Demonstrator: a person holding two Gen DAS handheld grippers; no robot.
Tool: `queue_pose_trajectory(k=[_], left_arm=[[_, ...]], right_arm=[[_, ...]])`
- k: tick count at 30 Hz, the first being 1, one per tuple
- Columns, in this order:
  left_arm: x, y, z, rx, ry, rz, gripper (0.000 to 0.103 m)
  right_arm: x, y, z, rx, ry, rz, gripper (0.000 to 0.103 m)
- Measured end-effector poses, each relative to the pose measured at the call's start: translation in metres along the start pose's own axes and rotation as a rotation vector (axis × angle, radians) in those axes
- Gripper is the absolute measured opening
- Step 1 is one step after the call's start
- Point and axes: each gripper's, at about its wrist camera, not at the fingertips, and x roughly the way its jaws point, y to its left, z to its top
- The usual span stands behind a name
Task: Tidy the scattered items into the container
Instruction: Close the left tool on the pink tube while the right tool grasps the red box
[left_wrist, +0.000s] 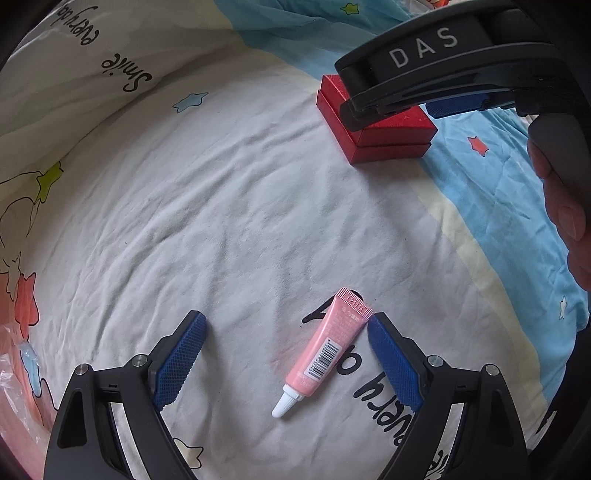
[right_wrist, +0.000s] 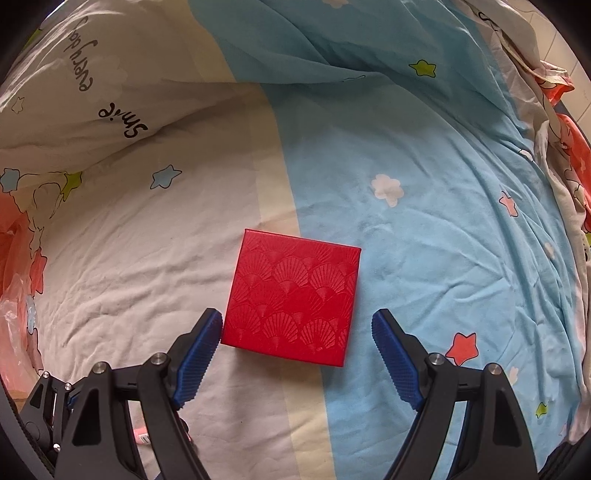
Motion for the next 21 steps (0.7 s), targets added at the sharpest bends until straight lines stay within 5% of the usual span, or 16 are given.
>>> queue_pose_trajectory(k=[4, 10, 21], left_arm=[[-0.001, -0.004, -0.001, 0.007, -0.020, -0.005, 0.091], [-0.004, -0.012, -0.006, 0.026, -0.042, -0.012, 0.078], [-0.014, -0.014, -0.009, 0.030, -0.051, -0.020, 0.032]], right_arm=[[0.004, 0.000, 0.001, -0.004, 0.007, -0.004, 0.080], [0.009, -0.001, 0.002, -0.009, 0.014, 0.001, 0.080], [0.012, -0.002, 0.004, -0.010, 0.011, 0.011, 0.080]])
